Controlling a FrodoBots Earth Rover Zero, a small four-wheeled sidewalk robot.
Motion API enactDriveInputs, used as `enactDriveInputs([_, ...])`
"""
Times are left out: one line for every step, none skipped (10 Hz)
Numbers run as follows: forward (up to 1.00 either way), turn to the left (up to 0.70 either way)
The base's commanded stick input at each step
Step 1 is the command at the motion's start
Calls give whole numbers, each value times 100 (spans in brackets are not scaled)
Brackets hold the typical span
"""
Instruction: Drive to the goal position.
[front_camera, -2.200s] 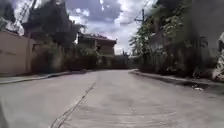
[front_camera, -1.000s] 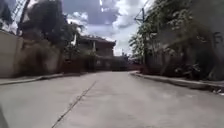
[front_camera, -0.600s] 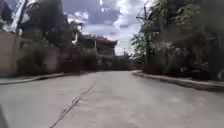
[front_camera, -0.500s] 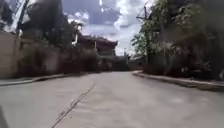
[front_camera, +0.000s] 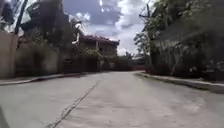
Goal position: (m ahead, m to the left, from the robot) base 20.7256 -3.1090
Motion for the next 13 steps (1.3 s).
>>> enactDriveInputs([70,-4])
enactDriveInputs([70,-4])
enactDriveInputs([70,-4])
enactDriveInputs([70,-4])
enactDriveInputs([70,-4])
enactDriveInputs([70,-28])
enactDriveInputs([70,-35])
enactDriveInputs([70,-35])
enactDriveInputs([70,-35])
enactDriveInputs([70,-35])
enactDriveInputs([70,-35])
enactDriveInputs([70,-35])
enactDriveInputs([70,-35])
